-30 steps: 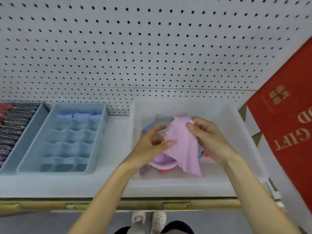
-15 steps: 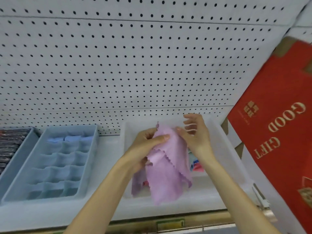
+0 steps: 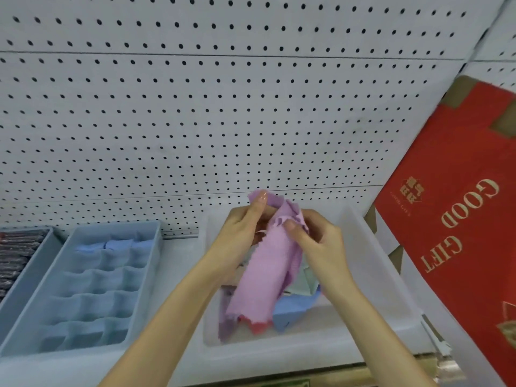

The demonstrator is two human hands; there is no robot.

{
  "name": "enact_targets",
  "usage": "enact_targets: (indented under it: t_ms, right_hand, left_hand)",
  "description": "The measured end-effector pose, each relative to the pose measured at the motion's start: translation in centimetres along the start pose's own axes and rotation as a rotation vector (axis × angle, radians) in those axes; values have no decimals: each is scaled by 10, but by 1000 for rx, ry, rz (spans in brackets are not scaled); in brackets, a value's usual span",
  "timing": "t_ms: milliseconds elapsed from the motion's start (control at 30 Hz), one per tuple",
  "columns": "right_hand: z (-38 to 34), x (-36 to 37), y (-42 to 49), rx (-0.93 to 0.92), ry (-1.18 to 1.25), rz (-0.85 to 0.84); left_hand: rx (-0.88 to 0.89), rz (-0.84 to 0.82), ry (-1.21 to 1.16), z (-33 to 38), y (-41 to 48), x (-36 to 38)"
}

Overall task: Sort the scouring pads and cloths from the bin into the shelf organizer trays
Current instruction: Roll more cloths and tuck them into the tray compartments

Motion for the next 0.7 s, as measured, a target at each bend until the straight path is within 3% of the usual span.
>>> enact_targets:
  t_ms: [167, 300, 533, 700]
  right_hand:
    - [-1, -15, 5, 225, 188, 114]
    - [-7, -35, 20, 328, 165, 192]
    - [-33, -55, 49, 85, 23, 151]
    - [-49, -57, 53, 50, 37, 192]
  left_hand:
    - [61, 23, -3, 15, -2, -18]
    - [93, 85, 159, 15, 8, -53]
    - [102, 162, 220, 20, 16, -90]
    - [127, 163, 330, 25, 19, -102]
Point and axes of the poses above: each hand's wrist, its own y-axis towards the middle knuckle, its own x-axis out of the palm, z = x × y, the point moved 6 cm from there along y, towards the middle knuckle, and after that the axes turned 12 degrees about z, right-handed, at the moved point
